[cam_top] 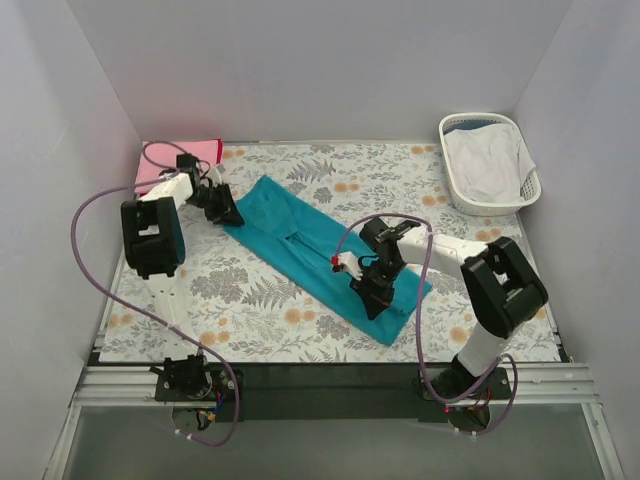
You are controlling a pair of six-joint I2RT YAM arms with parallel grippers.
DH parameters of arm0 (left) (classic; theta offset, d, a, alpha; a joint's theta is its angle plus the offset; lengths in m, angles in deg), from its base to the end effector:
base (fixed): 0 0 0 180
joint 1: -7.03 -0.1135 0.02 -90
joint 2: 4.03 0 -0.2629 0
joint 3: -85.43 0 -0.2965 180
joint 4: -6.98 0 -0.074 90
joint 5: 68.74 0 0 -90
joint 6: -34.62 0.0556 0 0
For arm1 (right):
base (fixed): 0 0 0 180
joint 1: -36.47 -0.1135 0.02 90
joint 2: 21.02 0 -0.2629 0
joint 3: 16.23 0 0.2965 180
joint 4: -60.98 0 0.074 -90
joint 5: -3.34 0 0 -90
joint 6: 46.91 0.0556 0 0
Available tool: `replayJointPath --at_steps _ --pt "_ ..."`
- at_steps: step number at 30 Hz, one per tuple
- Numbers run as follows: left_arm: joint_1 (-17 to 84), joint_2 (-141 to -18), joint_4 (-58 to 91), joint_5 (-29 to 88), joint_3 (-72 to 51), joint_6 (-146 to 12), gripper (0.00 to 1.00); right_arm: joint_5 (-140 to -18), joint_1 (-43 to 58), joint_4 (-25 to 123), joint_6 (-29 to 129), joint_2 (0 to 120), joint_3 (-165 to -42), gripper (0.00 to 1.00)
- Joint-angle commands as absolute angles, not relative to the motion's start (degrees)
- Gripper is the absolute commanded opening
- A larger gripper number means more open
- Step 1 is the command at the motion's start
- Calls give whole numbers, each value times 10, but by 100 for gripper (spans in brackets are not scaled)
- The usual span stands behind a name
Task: Fold and stack the t-shirts
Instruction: Fold the tshirt
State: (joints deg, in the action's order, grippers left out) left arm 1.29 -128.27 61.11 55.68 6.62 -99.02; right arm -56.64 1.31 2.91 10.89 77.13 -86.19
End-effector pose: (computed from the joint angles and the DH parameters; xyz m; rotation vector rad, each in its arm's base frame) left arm 0.4681 0.0155 0.0979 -1.1475 2.7435 -0.9791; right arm 0.2510 0.2108 0.1118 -1.6775 2.4701 0.8028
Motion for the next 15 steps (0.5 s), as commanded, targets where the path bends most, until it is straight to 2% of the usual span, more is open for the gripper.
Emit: replayJointPath --at_steps 1,4,6,9,15 --pt "27 -1336 676 533 238 -915 24 -444 -31 10 102 662 -895 1" --pt "29 -1319 693 540 320 -909 27 -444 -12 3 123 635 -957 1" --pt "29 -1294 674 543 316 -912 31 -458 2 4 126 636 -981 1" --pt "33 -1227 633 555 239 -933 34 -522 13 6 129 677 -993 1" --pt "62 -1162 575 557 89 -961 33 -552 13 46 158 782 -1003 1"
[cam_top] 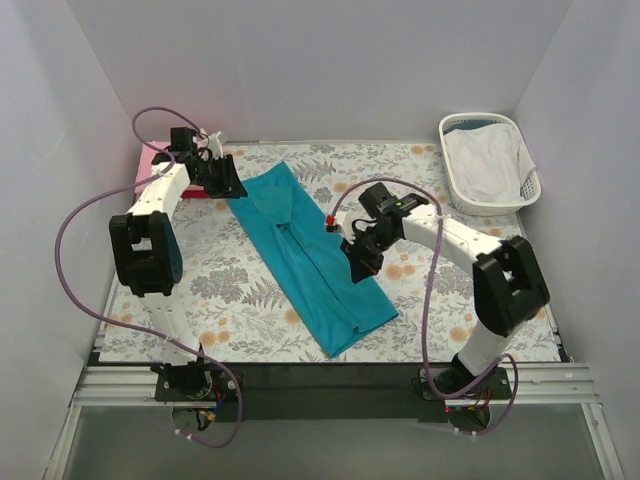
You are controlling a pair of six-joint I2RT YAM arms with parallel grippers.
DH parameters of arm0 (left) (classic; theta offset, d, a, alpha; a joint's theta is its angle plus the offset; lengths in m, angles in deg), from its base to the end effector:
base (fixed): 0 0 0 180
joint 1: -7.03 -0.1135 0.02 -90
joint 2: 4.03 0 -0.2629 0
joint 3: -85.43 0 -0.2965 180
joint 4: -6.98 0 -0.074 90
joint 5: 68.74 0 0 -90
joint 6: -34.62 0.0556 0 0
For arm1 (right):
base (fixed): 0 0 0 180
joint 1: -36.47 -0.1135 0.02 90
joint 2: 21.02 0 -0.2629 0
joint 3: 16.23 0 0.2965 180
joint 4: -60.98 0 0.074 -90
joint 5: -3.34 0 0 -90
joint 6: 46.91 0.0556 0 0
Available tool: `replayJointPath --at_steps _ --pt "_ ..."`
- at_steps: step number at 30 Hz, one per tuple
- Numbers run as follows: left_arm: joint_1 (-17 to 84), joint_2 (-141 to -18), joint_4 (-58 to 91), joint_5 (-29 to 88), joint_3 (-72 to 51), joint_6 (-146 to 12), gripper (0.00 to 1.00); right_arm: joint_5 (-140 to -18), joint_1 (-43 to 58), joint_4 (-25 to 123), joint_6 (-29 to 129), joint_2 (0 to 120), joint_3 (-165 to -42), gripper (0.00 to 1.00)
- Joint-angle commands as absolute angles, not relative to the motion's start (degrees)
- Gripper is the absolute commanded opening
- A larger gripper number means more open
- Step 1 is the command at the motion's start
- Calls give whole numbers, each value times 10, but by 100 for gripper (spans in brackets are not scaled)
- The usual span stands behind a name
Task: Fold and stack the t-shirts
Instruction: Fold the tshirt
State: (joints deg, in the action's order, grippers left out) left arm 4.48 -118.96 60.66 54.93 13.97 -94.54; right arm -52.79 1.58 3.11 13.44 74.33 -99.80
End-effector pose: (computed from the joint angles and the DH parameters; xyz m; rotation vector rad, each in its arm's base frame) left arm 0.4864 -0.0092 0.2147 -0.7463 2.5636 -0.9880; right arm 0.2911 0.2408 0.2021 -1.5643 2.2014 0.8423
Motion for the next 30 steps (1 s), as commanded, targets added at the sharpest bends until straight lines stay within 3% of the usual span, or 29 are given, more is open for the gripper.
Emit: replayJointPath --at_steps 1,13,21,25,30 --pt "62 -1161 566 555 77 -966 33 -553 13 53 162 791 -1003 1" --pt "153 -1270 553 490 59 -962 30 -511 -16 124 189 848 -920 1" --pt "183 -1368 592 501 197 -984 29 -445 -77 105 190 852 -932 1" --pt "175 -1329 599 491 199 -976 31 -450 -34 89 204 814 -970 19" --pt "170 -1292 594 505 206 -984 31 -413 -31 101 267 806 -1009 21"
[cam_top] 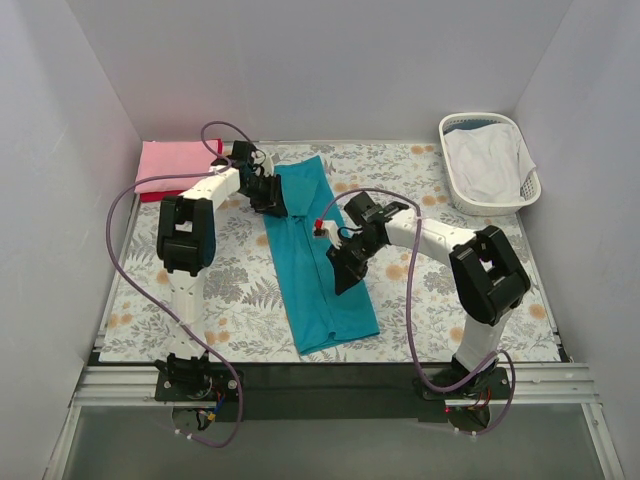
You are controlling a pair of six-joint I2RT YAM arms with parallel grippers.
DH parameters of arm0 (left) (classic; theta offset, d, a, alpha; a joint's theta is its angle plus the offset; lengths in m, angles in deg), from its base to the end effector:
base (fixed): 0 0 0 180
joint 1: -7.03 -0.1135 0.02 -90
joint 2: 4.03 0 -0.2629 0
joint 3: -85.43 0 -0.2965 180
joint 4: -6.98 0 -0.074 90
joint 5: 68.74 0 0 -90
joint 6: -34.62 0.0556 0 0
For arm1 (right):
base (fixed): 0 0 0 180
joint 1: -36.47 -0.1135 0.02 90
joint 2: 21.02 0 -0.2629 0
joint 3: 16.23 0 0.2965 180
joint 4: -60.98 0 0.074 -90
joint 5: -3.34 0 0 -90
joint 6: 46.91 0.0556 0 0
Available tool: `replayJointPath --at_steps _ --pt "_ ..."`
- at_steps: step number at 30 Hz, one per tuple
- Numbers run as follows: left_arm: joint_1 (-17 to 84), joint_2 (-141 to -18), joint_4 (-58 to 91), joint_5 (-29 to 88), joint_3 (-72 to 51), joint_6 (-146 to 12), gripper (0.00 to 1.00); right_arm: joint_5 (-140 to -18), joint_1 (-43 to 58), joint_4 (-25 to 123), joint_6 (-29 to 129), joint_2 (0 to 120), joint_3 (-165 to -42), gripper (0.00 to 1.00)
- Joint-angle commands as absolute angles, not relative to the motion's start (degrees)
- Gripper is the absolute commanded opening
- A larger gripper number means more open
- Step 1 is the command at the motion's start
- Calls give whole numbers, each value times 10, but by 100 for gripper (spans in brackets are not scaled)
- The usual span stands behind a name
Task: Fold and stack the t-shirts
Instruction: Fold the tshirt
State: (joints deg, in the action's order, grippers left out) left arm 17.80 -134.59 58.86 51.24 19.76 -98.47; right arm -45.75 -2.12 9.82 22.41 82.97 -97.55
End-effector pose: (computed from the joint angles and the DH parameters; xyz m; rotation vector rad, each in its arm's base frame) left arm 0.5068 -0.1247 0.1170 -0.6608 2.8183 -0.9433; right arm 0.2817 0.2714 0.1429 -1.5030 2.3441 1.0860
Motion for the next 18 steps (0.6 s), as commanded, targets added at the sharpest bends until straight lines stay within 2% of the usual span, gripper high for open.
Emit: replayJointPath --at_steps 1,7,13,18 --pt "170 -1291 590 506 207 -989 31 -416 -34 109 278 813 -1015 21" --pt "169 -1296 561 505 206 -1005 33 -456 -34 133 337 903 -1102 15" --pt "168 -1302 549 489 199 -1009 33 -506 -26 222 423 978 -1204 15" --pt "165 -1309 545 485 193 -1007 34 -513 -19 239 463 1047 -1270 15"
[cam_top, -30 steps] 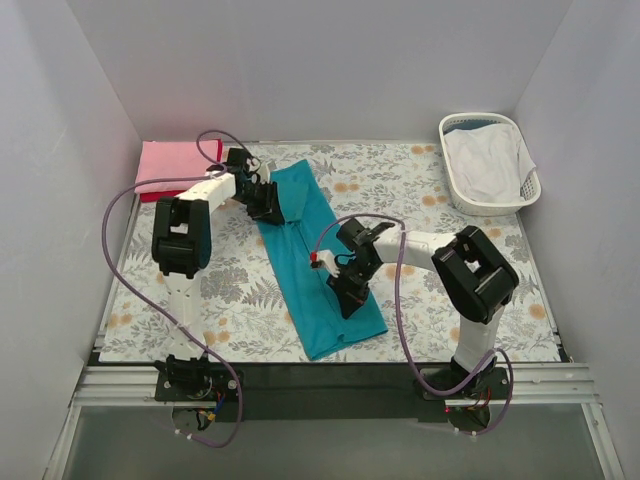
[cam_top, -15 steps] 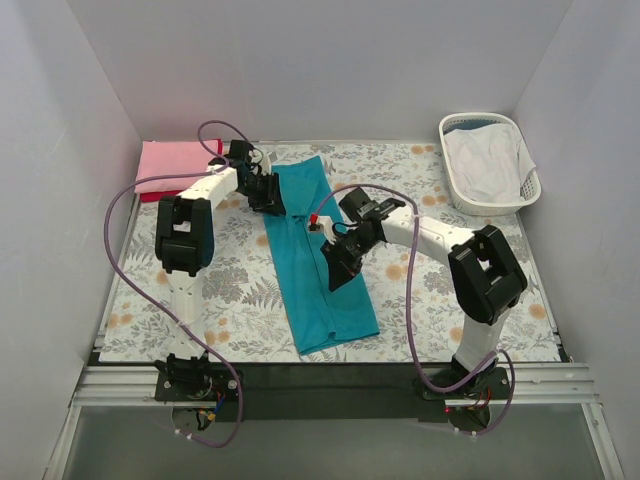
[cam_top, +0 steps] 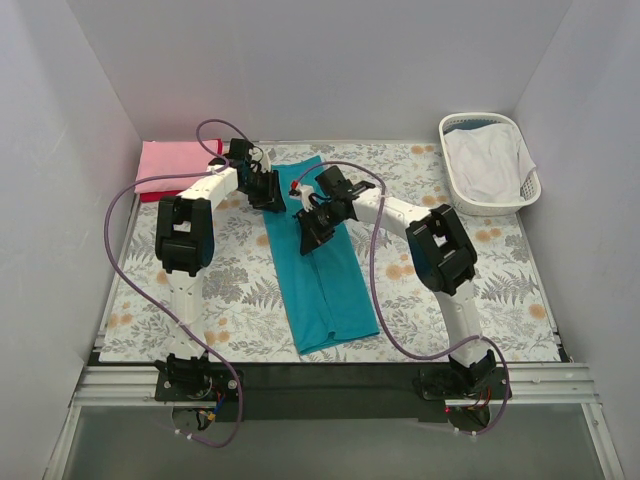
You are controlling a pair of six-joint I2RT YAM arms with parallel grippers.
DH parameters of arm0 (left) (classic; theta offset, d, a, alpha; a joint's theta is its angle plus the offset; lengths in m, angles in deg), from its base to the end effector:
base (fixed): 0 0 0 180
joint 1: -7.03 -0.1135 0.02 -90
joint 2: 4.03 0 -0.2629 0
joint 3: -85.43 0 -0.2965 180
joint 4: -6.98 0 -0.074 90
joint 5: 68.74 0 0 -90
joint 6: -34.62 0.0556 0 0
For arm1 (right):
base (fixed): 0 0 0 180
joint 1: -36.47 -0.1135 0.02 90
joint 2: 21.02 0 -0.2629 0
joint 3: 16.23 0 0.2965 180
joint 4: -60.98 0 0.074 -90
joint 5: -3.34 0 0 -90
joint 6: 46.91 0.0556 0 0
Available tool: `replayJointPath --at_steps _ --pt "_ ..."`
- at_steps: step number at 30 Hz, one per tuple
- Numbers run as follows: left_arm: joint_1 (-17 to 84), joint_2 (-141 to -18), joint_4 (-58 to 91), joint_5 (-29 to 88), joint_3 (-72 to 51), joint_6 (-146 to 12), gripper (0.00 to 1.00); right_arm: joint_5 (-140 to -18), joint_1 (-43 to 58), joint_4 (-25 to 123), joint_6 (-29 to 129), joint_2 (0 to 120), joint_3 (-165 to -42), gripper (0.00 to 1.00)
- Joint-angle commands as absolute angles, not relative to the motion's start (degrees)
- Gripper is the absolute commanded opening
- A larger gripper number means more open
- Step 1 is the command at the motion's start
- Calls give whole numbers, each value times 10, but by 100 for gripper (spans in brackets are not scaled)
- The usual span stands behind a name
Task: Fold and stack the t-shirts
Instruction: Fold the tshirt
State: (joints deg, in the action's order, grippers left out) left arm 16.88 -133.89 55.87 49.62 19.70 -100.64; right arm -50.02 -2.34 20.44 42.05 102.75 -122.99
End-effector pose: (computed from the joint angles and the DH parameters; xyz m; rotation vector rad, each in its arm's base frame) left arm 0.5148 -0.1162 0.1247 -0.7062 2.7446 -0.9302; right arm 0.3792 0.3476 0.1452 -1.1276 2.3716 1.0651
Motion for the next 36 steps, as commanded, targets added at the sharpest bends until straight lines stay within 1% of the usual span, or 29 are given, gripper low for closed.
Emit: replayJointPath --at_steps 1,9,13,20,23,24,26,30,36 --pt "165 -1311 544 486 193 -1009 34 -517 -18 242 467 1054 -1280 15" --pt "164 -1325 537 490 192 -1019 33 -554 -16 261 483 1077 -1290 13" --pt "164 -1330 537 490 186 -1019 33 -562 -17 267 489 1073 -1277 11" --pt "164 -1334 535 495 185 -1023 33 -577 -17 273 494 1070 -1255 10" --pt "165 -1336 536 496 187 -1024 33 -578 -20 273 495 1075 -1262 15" --pt "164 -1336 536 496 186 -1024 33 -571 -20 272 496 1075 -1263 18" --pt "164 -1337 536 497 189 -1024 33 -568 -21 272 497 1077 -1263 19" --pt "165 -1341 536 497 189 -1026 33 -562 -25 272 498 1077 -1261 25" --pt "165 -1348 541 497 190 -1027 33 -564 -28 272 499 1086 -1261 26"
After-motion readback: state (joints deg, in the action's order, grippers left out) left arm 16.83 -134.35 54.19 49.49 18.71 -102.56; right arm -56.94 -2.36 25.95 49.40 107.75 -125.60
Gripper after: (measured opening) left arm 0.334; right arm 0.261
